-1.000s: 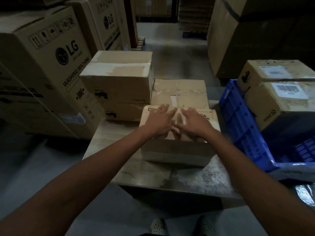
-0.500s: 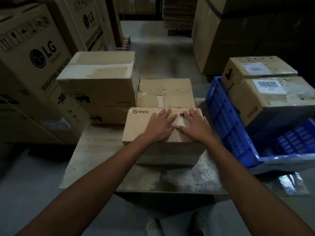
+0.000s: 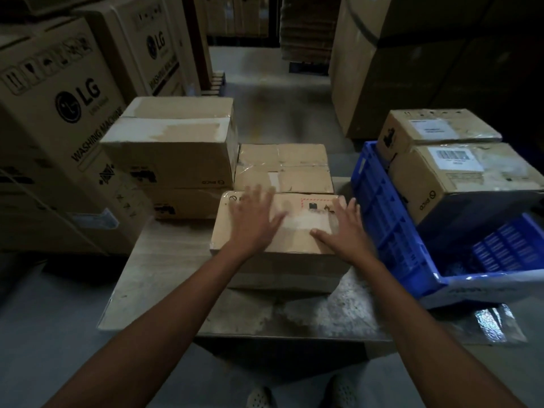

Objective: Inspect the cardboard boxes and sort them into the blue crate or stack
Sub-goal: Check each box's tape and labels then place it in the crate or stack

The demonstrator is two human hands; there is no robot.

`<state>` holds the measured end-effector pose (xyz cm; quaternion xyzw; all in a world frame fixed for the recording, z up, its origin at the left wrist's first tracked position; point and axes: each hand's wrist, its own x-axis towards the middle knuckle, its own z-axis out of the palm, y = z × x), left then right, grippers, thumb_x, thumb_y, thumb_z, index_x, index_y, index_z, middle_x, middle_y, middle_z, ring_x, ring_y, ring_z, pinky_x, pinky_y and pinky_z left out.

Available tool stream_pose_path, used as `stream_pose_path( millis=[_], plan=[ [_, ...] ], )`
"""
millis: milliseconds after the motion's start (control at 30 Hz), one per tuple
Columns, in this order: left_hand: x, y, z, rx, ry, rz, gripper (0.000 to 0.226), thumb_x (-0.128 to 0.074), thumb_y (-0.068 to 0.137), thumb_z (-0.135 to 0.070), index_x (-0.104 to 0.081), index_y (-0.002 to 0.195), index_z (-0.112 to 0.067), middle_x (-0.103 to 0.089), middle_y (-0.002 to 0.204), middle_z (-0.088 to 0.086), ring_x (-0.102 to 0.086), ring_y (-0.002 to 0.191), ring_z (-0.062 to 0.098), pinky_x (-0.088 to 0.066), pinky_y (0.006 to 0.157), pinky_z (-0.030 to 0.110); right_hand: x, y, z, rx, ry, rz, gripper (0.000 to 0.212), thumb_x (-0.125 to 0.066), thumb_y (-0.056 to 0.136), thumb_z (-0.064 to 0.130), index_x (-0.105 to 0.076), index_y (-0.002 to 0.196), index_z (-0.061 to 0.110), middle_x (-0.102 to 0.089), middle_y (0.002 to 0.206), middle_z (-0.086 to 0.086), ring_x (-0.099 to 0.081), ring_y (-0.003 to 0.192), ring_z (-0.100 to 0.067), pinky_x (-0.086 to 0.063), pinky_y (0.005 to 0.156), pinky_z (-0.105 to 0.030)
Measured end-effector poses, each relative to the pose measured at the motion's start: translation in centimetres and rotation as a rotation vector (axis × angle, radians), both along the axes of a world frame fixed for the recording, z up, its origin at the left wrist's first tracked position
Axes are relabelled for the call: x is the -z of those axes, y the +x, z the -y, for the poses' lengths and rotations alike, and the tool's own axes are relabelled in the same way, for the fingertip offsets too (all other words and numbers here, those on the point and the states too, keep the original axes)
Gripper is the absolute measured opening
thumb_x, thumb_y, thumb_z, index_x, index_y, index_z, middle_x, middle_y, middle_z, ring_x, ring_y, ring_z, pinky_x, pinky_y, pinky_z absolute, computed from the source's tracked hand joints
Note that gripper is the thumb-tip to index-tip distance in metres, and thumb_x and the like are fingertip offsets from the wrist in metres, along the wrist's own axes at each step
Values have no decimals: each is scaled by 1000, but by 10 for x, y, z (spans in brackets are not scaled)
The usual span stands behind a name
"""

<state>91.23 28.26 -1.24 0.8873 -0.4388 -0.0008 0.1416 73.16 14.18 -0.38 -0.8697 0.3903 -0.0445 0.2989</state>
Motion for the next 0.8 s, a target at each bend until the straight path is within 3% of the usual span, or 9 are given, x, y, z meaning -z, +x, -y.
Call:
stream_pose_path(
  millis=[133, 200, 267, 367, 467, 533, 633, 700, 800],
  plan=[
    [-6, 26, -22, -385, -79, -221, 73, -45, 97, -59, -15, 157, -29, -12, 165, 14, -10, 150, 43, -14, 116, 67, 4, -2, -6, 276, 195, 175, 106, -72, 86, 53, -3, 162, 25, -18, 166, -9, -29, 148, -34, -33, 113, -52],
    [-7, 29, -30, -403, -101, -344, 75, -50, 97, -56, -16, 158, -29, -22, 160, 17, -33, 141, 44, -33, 109, 59, 6, -2, -6, 385, 352, 244, 97, -74, 86, 49, -18, 160, 22, -42, 155, -9, -50, 132, -31, -44, 105, -49],
    [-9, 29, -32, -385, -131, -379, 72, -50, 97, -55, -19, 157, -29, -30, 156, 17, -45, 132, 42, -43, 102, 53, 9, -2, -2, 380, 441, 295, 75, -75, 86, 45, -41, 148, 22, -59, 137, -6, -63, 111, -22, -55, 87, -43],
    [-14, 26, -33, -391, -210, -397, 68, -49, 98, -54, -23, 156, -30, -31, 155, 16, -48, 131, 41, -44, 101, 52, 11, -5, -1, 355, 493, 327, 59, -75, 86, 42, -51, 137, 23, -65, 124, -1, -67, 100, -16, -55, 70, -33],
    [-20, 23, -38, -411, -287, -412, 68, -47, 99, -57, -22, 157, -33, -30, 154, 15, -48, 130, 37, -44, 101, 50, 3, -9, -6, 367, 417, 376, 57, -72, 89, 42, -48, 137, 23, -61, 122, 1, -65, 101, -18, -57, 76, -39],
    [-26, 21, -44, -420, -358, -410, 62, -45, 99, -57, -30, 154, -33, -34, 146, 15, -52, 122, 34, -45, 96, 44, -7, -11, -8, 389, 339, 399, 54, -65, 93, 47, -46, 137, 22, -59, 120, 0, -62, 99, -19, -55, 78, -40],
    [-30, 15, -56, -411, -524, -404, 40, -45, 100, -54, -56, 124, -24, -40, 121, 9, -56, 104, 31, -45, 84, 34, -15, -17, -8, 468, 290, 394, 59, -48, 94, 68, -49, 123, 17, -61, 106, -4, -61, 89, -21, -50, 74, -40],
    [-20, 5, -68, -420, -582, -427, 33, -46, 100, -51, -53, 104, -20, -41, 113, 7, -55, 93, 27, -46, 79, 33, -10, -23, -15, 500, 303, 371, 72, -40, 86, 82, -55, 110, 16, -63, 97, -5, -64, 85, -24, -50, 71, -39],
    [13, -13, -92, -490, -554, -460, 31, -55, 98, -45, -51, 95, -14, -44, 111, 9, -53, 88, 25, -47, 81, 35, 18, -37, -39, 580, 349, 357, 47, -54, 94, 62, -53, 117, 21, -59, 103, -1, -62, 87, -18, -49, 66, -34]
  ],
)
